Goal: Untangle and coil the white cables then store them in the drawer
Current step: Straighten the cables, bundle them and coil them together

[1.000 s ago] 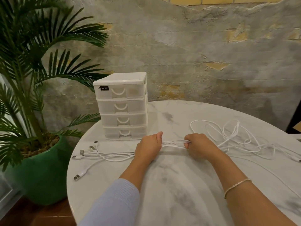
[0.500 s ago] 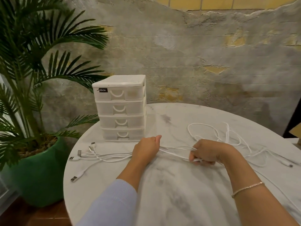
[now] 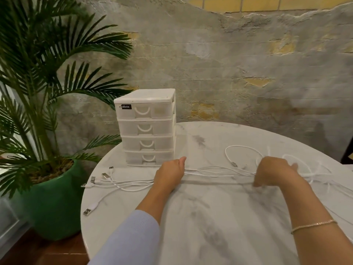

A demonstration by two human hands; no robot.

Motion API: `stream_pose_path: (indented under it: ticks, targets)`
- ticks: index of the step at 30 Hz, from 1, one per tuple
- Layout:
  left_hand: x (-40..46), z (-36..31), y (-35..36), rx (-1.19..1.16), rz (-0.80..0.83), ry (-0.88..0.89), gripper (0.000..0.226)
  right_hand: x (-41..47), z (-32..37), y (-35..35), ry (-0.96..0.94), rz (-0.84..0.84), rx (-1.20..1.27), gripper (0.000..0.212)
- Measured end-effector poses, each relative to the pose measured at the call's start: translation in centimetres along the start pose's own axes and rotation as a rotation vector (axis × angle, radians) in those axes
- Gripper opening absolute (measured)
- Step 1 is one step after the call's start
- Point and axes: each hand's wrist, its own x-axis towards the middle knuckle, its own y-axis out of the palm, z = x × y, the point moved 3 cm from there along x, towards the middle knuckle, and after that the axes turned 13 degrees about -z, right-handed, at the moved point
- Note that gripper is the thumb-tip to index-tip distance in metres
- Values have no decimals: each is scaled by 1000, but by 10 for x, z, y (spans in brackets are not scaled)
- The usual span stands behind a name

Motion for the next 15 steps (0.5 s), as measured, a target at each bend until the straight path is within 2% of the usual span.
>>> stream_pose_path:
  ticks: [2,4,5,7,9,11,15]
  targets:
    - [0,0,1,1,-6,8,53,-8,22,-11,-202,-126,54,40]
    - [0,0,2,9,-7,13,52,-21,52,-17,-405,-274,295,43]
    - [0,0,2,12,-9,16,51,-28,68,-14,-471,-285,400,41]
    - [0,0,4,13,-17,27,51,-41,98,0,-568,-235,422,36]
    - [0,0,6,17,-35,35,52,-45,111,18,-595,-179,385,26]
    - [2,1,8,30,-45,28,53,-42,112,25,-571,-171,380,34]
    - [4,2,9,36,-53,10,55,-41,113,25,-549,-160,378,25]
